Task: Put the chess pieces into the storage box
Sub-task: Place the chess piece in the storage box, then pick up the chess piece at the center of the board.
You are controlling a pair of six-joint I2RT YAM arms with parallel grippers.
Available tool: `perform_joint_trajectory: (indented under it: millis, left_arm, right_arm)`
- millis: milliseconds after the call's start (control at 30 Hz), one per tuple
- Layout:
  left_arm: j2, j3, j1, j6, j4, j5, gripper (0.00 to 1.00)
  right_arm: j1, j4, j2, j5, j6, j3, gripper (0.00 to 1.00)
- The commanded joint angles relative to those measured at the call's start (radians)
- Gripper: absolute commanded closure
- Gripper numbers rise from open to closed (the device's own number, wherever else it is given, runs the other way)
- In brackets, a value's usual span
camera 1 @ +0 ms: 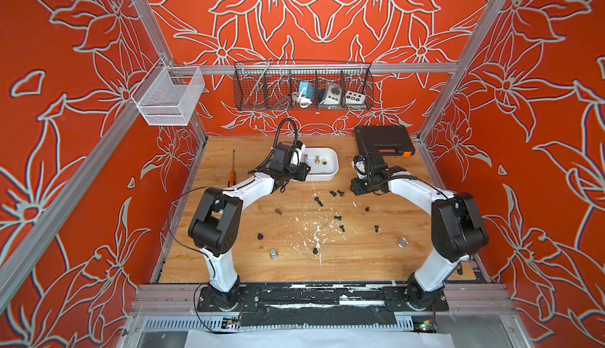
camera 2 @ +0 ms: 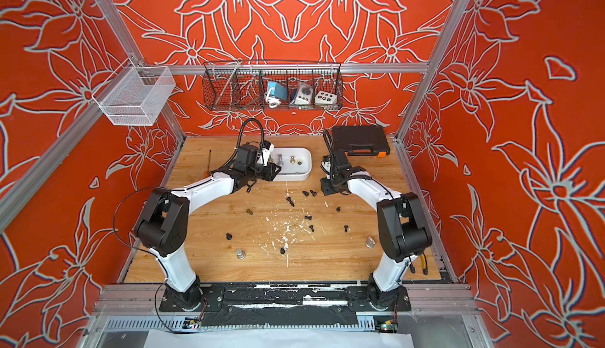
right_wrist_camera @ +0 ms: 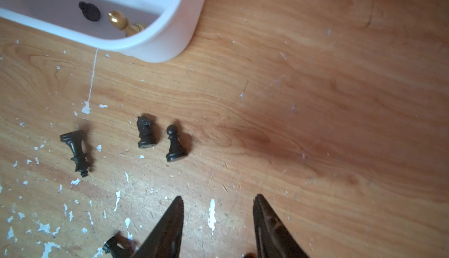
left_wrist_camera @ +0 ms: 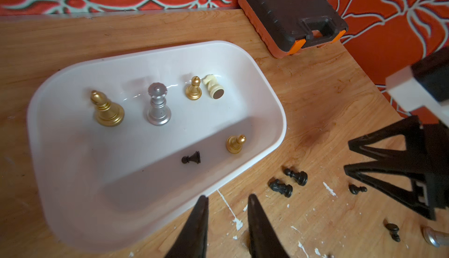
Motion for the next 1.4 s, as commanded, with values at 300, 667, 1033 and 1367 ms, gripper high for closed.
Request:
perform_joint_trajectory:
  millis: [300, 667, 1033, 1367]
  left_arm:
    - [-0.167, -0.157, 0.029, -0.038, 0.052, 0.008, 0.70]
    - [-0.199, -0.219, 0.032, -0.057, 0.064, 0.015, 0.70]
    - [-0.207, -0.232, 0.032, -0.063, 0.068, 0.019, 0.69]
    - [-0.211, -0.240, 0.032, -0.064, 0.070, 0.022, 0.70]
  right_arm:
    - [0.096, -0.087, 0.154, -0.035, -0.122, 0.136, 0.51]
    - [0.108, -0.108, 0.212, 0.062, -0.065, 0.154, 0.55]
    - [0.110, -0.066, 0.206, -0.017, -0.038, 0.145, 0.56]
    - [0.109, -0.071, 0.235, 0.023, 0.004, 0.175, 0.57]
